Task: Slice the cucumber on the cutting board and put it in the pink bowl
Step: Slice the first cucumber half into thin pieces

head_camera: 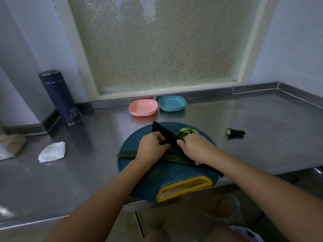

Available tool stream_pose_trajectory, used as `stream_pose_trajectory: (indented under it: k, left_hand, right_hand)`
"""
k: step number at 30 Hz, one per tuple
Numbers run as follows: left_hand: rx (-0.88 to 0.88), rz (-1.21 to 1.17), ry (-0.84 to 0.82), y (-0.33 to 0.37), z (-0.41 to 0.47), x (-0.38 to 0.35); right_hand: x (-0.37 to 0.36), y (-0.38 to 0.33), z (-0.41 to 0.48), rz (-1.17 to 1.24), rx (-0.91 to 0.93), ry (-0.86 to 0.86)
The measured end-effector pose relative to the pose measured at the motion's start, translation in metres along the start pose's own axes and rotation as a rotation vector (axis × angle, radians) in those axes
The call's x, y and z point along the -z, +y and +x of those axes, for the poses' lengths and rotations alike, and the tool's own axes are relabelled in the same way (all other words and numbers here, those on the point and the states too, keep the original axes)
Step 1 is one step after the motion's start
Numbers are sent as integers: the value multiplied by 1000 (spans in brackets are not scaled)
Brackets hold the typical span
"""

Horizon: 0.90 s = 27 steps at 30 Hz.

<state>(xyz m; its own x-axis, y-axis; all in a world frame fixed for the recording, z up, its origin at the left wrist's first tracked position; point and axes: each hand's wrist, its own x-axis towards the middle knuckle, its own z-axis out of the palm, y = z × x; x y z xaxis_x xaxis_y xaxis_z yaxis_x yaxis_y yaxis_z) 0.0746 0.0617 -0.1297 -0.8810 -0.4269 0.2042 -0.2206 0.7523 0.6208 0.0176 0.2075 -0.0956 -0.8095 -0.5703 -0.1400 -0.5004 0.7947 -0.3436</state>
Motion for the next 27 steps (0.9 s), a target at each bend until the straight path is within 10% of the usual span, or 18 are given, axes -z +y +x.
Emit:
stream_pose_trajectory:
  k: [27]
  left_hand:
    - [-34,95,-113,2,0,9]
  right_hand:
    - [-4,-17,12,-48,60,51]
